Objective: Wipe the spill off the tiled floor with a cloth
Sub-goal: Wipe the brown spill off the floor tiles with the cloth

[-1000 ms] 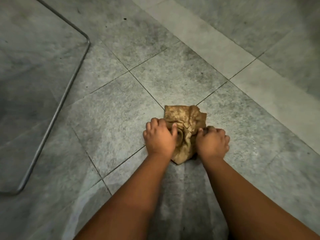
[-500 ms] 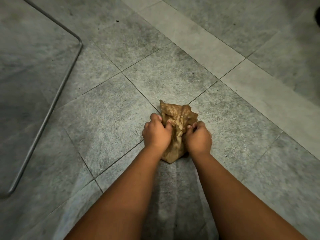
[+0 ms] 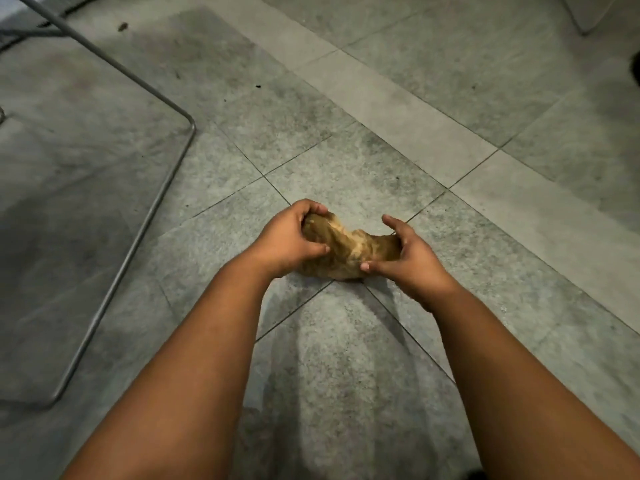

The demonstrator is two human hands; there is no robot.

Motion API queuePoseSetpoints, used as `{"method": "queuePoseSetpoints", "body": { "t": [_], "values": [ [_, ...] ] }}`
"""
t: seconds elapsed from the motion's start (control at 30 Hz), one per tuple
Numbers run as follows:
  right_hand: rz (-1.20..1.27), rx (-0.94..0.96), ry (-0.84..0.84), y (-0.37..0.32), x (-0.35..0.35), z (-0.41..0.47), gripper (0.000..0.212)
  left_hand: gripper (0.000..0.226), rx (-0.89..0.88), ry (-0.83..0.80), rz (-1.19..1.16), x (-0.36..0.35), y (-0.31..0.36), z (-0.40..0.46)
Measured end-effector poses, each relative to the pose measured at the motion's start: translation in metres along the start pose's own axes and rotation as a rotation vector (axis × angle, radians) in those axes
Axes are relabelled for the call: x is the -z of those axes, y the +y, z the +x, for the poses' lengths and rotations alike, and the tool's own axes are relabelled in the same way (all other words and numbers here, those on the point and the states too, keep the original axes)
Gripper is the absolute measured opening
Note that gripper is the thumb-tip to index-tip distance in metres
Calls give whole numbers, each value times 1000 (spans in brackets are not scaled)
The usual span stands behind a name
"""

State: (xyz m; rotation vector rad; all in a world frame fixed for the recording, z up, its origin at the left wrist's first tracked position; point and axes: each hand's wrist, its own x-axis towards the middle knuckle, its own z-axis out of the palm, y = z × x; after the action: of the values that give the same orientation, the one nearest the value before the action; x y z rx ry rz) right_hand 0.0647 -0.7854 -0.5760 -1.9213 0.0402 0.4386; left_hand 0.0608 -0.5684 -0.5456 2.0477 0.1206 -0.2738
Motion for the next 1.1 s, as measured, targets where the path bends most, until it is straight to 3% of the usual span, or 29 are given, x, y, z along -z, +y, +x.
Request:
{"method": "queuePoseSetpoints", "body": {
  "t": [0.13, 0.27, 0.43, 0.63, 0.73, 0.83, 0.93, 1.03, 1.1],
  "values": [
    [-476, 132, 45, -36, 8, 21, 29, 36, -70, 143, 294, 17, 9, 4],
    [-830, 248, 97, -75, 27, 33, 21, 22, -55, 248, 291, 40, 16, 10],
    [-667, 191, -88, -147, 55, 32, 26, 19, -96, 165, 18, 62, 62, 9],
    [-242, -28, 38, -201, 70, 25, 20, 18, -128, 382, 103, 47, 130, 22],
    [45, -146, 37, -214, 65, 25, 29, 32, -121, 328, 13, 30, 150, 21],
    [272, -194, -97, -210, 59, 32, 30, 48, -61, 249, -57, 21, 147, 18],
    [212, -129, -234, -195, 60, 38, 22, 36, -18, 333, -69, 22, 123, 26],
    [144, -8, -146, -176, 69, 49, 10, 21, 33, 295, -302, 25, 104, 33],
    [94, -47, -98, -158, 75, 55, 18, 13, 14, 241, -445, 23, 98, 34]
  ]
}}
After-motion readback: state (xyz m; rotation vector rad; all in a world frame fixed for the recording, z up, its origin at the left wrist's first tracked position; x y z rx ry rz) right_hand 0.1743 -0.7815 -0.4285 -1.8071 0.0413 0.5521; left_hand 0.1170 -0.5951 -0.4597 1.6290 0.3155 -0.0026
